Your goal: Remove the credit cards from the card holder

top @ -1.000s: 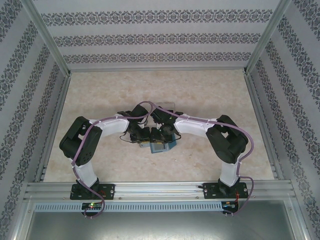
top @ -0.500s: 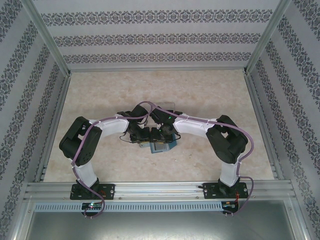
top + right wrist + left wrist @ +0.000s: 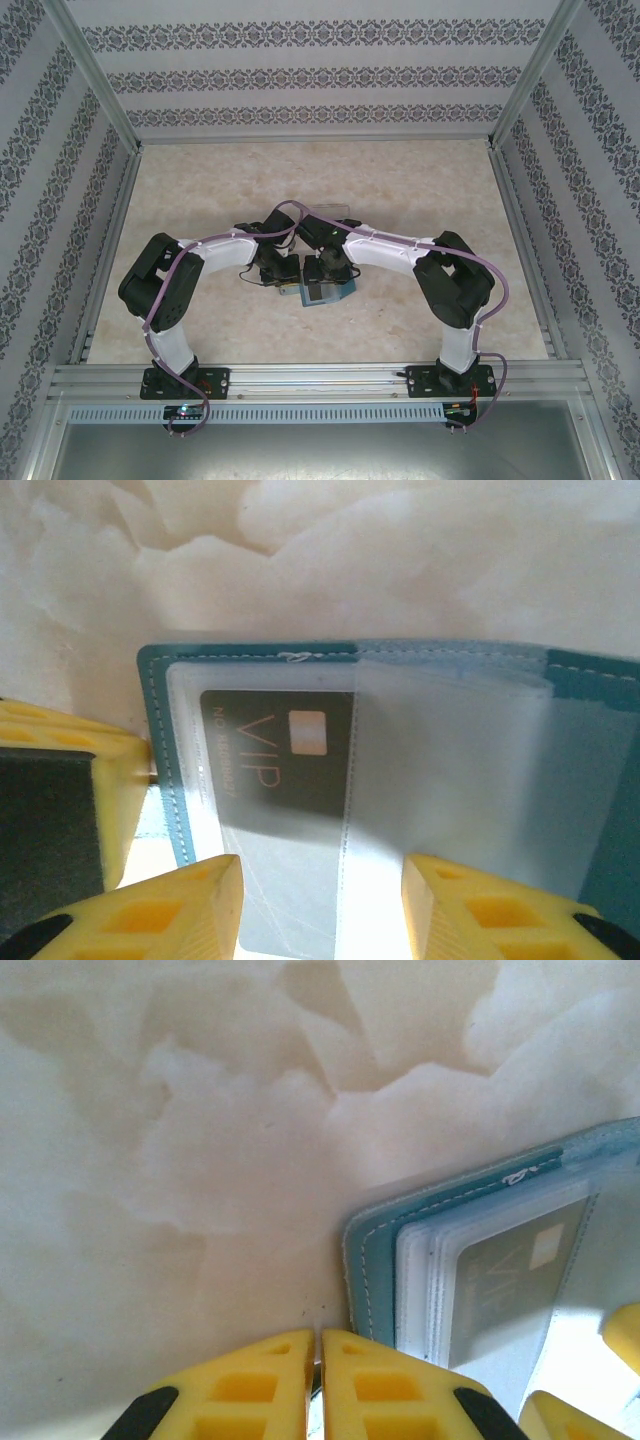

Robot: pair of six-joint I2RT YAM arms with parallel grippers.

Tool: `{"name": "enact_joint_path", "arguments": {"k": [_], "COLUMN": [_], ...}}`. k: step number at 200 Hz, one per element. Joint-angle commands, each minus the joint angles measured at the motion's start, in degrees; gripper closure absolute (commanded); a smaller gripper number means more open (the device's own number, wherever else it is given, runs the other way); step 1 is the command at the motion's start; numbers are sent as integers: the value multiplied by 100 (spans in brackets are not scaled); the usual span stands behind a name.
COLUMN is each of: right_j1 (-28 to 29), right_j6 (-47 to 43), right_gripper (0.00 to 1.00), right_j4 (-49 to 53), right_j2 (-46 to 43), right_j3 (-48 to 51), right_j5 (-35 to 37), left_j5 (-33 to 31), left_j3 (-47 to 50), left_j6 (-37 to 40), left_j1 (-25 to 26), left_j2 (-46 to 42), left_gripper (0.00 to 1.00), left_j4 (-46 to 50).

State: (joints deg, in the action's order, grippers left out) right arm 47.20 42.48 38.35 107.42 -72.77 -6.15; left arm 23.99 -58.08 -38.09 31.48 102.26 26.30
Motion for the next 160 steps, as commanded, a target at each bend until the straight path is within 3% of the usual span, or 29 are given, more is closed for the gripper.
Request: {"name": "enact_joint_path", "arguments": {"k": [1, 115, 160], "right_j1": [96, 132, 123], "right_j6": [-160, -253, -324], "right_gripper": [54, 55, 77], "right_j4": [439, 1023, 1095], "right_j2": [59, 8, -54], "right_j3": [-208, -431, -431], "right_j5": [403, 1000, 1054], "left_j5": [104, 121, 124], "left_j3": [63, -21, -64], "left_j6": [74, 91, 95], "left_j1": [68, 71, 70], "left_j2": [69, 134, 170], "left_gripper": [89, 89, 89], "left_j4": [-49, 2, 24]}}
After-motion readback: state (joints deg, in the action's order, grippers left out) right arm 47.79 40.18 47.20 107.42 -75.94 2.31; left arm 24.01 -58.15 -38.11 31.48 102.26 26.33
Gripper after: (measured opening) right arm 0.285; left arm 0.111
